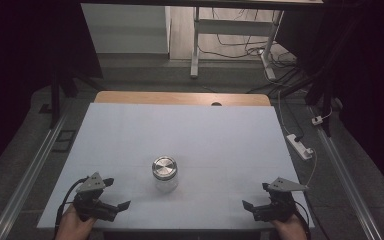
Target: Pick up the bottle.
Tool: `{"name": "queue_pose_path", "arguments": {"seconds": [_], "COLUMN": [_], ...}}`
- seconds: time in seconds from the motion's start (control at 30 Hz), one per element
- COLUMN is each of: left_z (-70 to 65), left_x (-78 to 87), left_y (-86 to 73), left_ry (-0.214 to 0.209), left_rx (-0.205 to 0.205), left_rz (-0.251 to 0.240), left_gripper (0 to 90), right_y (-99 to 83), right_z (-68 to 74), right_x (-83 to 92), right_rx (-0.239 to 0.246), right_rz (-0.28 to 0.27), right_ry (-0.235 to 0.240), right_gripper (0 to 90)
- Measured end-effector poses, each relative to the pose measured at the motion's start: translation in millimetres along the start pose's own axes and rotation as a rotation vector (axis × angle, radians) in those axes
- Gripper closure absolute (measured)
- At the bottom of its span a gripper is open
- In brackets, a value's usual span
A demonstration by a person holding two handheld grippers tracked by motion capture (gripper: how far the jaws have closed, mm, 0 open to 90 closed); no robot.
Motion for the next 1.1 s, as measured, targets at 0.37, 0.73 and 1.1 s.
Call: {"name": "queue_pose_path", "arguments": {"seconds": [0.37,0.73,1.1], "left_z": [2.9,2.8,5.9], "left_x": [-14.7,-34.1,-66.3], "left_y": [9.1,25.4,40.8], "left_ry": [0.004,-0.031,-0.033], "left_rx": [-0.019,-0.015,-0.103], "left_rz": [0.004,0.049,0.109], "left_gripper": [0.0,0.0,0.0], "right_y": [0.0,-0.1,-0.3], "right_z": [-0.1,0.4,0.8], "right_x": [-0.2,-0.5,-0.9], "right_rx": [-0.001,0.002,0.009], "right_rz": [0.002,0.005,0.007], "right_ry": [0.002,0.001,-0.001], "right_gripper": [0.0,0.0,0.0]}}
Point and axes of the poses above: each handheld gripper's, and its own axes: x roughly backward along the jaws, y roughly out of its top, z roughly to its left, the point moved 7 cm from there along -x, roughly forward along the jaws, and after that the axes turned 4 degrees about -x, right-handed, at the moved point
